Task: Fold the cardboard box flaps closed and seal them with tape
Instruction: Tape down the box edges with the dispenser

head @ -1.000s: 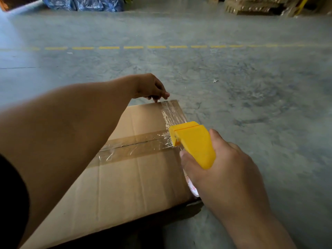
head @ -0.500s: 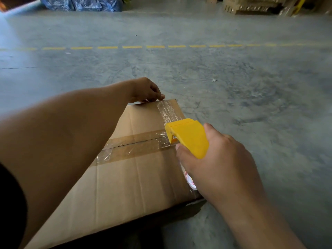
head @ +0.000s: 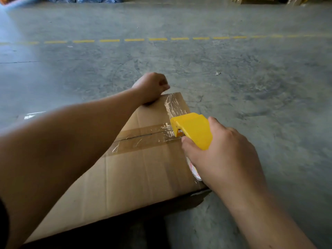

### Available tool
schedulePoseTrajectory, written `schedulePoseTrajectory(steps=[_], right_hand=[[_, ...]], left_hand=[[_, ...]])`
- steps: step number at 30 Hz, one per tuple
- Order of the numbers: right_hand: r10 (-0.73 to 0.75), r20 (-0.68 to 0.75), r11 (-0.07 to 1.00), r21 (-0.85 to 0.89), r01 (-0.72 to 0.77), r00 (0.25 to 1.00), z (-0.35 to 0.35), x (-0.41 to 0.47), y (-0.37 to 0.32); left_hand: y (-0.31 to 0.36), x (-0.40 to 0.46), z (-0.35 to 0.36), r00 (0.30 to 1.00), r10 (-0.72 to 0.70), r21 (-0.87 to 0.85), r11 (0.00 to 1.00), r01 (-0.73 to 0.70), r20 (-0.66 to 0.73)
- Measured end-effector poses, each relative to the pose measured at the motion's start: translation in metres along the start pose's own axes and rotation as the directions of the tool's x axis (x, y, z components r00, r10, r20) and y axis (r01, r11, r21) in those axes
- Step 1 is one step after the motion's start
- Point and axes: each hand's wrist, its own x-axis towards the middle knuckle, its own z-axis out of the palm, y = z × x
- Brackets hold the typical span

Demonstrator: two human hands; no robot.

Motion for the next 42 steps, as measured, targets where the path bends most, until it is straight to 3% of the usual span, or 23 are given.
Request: schedulePoseTrajectory(steps=[1,4,13,27,34,42], right_hand=[[-0.003,-0.005,1.000,-0.007,0.003,1.000,0.000,0.000,0.000],[-0.031,-0.038,1.000,-0.006,0.031,0.999,0.002,0.000,0.003],[-0.009,0.011,0.998,0.058,0.008,1.000,-0.008,-0.028,0.011],[0.064,0.022,0.998,-0.015,-0.063,0.998,0.000,-0.043,0.009],[0.109,0.023,0.993,-0.045,-0.108,0.994,0.004,-0.050,0.003],[0.091,0.019,0.995,-0.048,-0.090,0.996,0.001,-0.051,0.004]], left_hand=[[0.005,-0.007,0.004,1.000,0.017,0.004,1.000,-0.017,-0.001],[0.016,-0.032,0.016,0.986,0.015,0.170,0.985,-0.044,0.168],[0.022,-0.049,0.005,0.967,-0.017,0.279,0.959,-0.056,0.254],[0.018,-0.048,0.010,0.975,0.008,0.284,0.956,-0.073,0.224],[0.020,-0.057,0.006,0.966,0.132,0.308,0.931,-0.198,0.222],[0.044,-0.104,0.022,0.889,0.280,0.219,0.902,-0.373,0.361]])
